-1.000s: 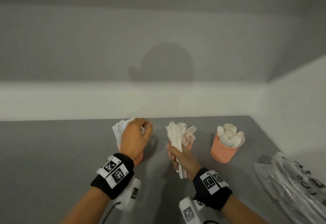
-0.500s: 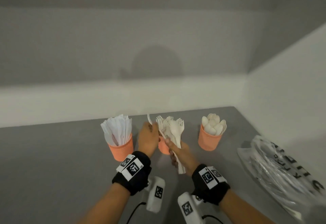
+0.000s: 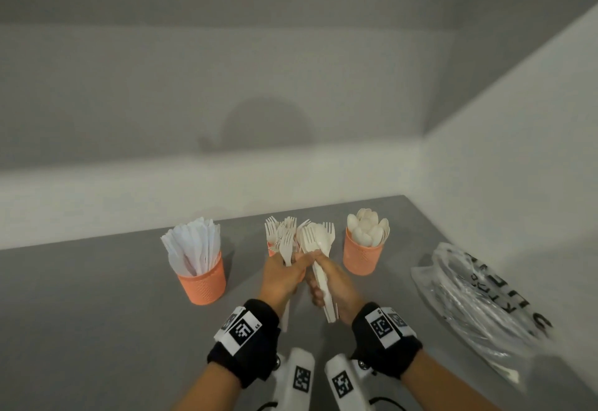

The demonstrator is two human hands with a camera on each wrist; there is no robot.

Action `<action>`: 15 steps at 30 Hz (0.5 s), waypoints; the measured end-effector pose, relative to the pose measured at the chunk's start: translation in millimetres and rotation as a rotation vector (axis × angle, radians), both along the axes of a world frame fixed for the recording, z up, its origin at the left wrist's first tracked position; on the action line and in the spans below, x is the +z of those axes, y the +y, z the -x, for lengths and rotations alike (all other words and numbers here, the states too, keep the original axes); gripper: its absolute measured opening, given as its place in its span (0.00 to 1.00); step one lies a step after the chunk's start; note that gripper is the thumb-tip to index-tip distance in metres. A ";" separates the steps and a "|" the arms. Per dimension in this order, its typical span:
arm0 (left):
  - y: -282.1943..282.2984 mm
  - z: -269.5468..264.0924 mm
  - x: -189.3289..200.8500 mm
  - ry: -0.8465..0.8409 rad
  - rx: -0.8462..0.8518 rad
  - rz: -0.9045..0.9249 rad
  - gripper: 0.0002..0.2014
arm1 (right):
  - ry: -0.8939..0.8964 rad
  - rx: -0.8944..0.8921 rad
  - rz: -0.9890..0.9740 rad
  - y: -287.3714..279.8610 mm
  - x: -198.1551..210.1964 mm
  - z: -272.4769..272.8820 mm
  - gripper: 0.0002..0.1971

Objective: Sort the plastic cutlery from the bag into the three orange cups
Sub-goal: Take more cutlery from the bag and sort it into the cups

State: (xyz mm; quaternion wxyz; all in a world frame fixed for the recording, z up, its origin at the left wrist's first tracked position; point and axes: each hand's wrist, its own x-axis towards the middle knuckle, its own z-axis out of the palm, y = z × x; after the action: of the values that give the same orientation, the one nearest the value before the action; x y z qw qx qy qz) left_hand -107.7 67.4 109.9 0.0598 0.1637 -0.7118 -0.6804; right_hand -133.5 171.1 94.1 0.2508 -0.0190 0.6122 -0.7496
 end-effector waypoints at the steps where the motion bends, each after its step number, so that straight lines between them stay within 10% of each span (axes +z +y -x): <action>1: 2.5 -0.3 -1.9 -0.009 -0.015 -0.016 0.06 | 0.009 0.001 -0.017 0.9 1.0 -0.6 0.22; 15: 4.9 1.2 2.4 -0.189 0.045 -0.356 0.09 | 0.212 0.047 -0.171 1.5 -8.7 -0.8 0.05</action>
State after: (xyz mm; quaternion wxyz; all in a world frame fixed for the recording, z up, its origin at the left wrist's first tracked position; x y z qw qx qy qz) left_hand -109.0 72.3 112.2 -0.0221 0.2505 -0.5789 -0.7756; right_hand -132.7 172.6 85.4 0.2028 -0.0910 0.6963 -0.6824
